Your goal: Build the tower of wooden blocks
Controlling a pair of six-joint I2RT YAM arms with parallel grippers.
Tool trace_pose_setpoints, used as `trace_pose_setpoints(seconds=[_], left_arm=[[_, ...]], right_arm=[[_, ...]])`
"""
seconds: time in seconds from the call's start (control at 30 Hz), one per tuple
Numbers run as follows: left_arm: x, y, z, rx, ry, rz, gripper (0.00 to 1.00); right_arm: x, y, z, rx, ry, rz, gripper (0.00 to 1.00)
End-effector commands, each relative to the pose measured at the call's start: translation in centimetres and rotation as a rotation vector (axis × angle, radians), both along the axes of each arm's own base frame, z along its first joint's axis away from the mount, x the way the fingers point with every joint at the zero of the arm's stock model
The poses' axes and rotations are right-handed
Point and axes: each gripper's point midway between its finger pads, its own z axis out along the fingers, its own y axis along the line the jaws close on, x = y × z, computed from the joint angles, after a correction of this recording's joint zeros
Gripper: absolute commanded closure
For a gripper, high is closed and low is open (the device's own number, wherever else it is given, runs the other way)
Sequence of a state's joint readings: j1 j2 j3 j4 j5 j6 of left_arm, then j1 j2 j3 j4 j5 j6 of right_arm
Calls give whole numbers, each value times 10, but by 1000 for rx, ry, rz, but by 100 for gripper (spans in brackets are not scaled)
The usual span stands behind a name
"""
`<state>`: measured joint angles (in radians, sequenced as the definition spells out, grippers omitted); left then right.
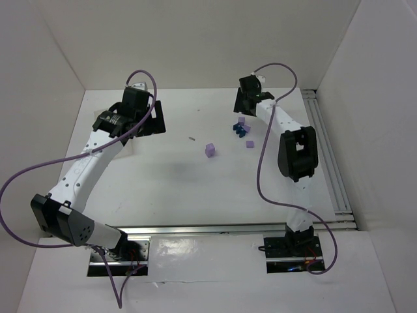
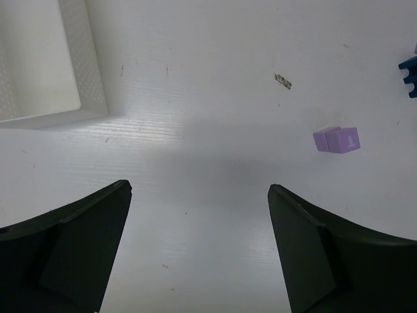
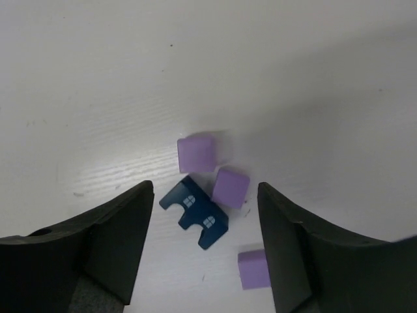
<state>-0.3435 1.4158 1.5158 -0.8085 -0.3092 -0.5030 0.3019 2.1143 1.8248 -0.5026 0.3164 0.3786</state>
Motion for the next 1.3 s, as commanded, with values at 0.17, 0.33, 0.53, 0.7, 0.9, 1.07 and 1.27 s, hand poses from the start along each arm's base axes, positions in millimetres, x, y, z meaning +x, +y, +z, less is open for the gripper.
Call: trace_pose_setpoints(seconds=[0.17, 0.33, 0.53, 0.7, 0.9, 1.07, 1.27], left_arm=[[1, -3, -3, -4, 4, -5, 1], [1, -3, -3, -4, 4, -5, 1], [3, -4, -3, -4, 4, -5, 1], [3, -4, -3, -4, 4, -5, 1], [7, -5, 1, -8, -6, -5, 1], [7, -9, 5, -11, -15, -15, 1], [8, -7, 4, -2, -8, -8, 1]], right_arm=[[30, 5, -39, 2, 74, -23, 24], [40, 9, -46, 38, 69, -3, 28], [40, 11, -62, 36, 99, 2, 44], [42, 11, -66, 35, 105, 2, 44], [41, 11, -70, 31, 117, 1, 44], [41, 11, -72, 25, 117, 8, 58], [45, 13, -36, 43, 52, 21, 72]])
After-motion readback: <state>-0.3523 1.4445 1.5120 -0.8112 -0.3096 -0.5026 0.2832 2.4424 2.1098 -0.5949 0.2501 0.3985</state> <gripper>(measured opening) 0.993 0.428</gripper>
